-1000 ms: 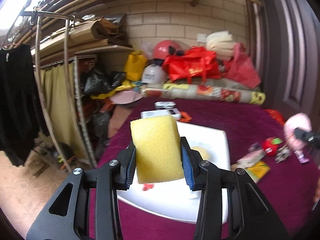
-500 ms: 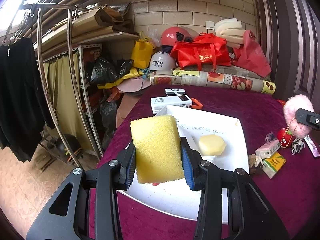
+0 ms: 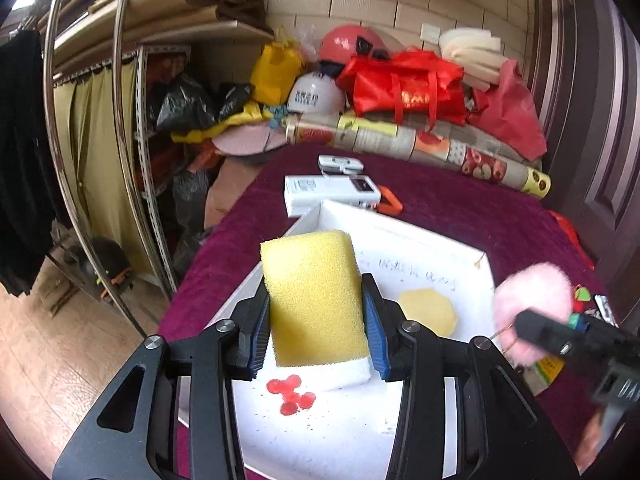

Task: Organize soft objects
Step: 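Carry yellow sponge and pink ball into the white box and open both tools, then grasp the cow-print plush with right tool while left tool moves to yellow tissue pack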

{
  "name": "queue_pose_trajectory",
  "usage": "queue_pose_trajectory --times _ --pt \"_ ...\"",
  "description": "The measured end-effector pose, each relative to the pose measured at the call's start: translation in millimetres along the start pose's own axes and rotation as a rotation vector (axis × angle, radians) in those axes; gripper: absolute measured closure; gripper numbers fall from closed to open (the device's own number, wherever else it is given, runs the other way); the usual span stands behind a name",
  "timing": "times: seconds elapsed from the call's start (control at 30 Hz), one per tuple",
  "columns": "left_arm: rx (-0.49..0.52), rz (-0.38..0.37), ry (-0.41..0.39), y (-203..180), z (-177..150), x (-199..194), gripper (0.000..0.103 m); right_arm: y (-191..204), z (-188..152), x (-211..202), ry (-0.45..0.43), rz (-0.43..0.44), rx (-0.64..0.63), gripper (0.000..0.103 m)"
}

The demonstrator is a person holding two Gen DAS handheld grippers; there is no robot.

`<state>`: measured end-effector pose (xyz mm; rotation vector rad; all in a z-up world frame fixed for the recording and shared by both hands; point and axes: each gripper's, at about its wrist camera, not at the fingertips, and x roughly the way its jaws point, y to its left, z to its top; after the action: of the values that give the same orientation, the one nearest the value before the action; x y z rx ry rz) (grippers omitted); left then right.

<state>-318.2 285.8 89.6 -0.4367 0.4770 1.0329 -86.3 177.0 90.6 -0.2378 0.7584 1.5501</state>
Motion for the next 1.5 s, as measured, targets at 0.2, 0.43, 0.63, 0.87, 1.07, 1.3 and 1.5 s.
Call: queue_pose_trajectory --times 0.2,0.43,0.63,0.87,1.07,1.3,1.5 --pt "-0.028 0.011 0.035 3.2 -6.8 17.8 0.046 1.4 -8.5 32.1 0.041 -0.007 -0.015 0.038" --pt "-0.063 0.119 -0.020 16.6 -9.6 10.8 0.000 9.1 -14.9 13.3 -0.073 -0.039 -0.095 0.000" --pt "-0.060 0.150 -0.035 15.0 -16.3 1.3 0.000 15.0 -17.6 1.0 -0.105 -0.045 -0.114 0.000" --pt "-0.031 0.168 -0.068 1.9 -19.5 -13.1 0.000 8.6 -19.4 -9.7 -0.117 -0.057 -0.077 0.000" --pt "-0.019 0.153 -0.098 -11.4 -24.7 -29.9 0.000 3.4 -21.2 -36.0 -0.187 -0.071 -0.063 0.000" --pt "0.015 0.031 -0.170 -37.0 -21.6 -60.7 0.000 -33.8 -11.1 -103.9 -0.392 -0.047 0.052 0.000" --pt "0.097 -0.115 -0.173 -76.8 -20.4 -73.1 0.000 -74.2 -5.3 -170.1 -0.538 -0.165 0.122 0.000"
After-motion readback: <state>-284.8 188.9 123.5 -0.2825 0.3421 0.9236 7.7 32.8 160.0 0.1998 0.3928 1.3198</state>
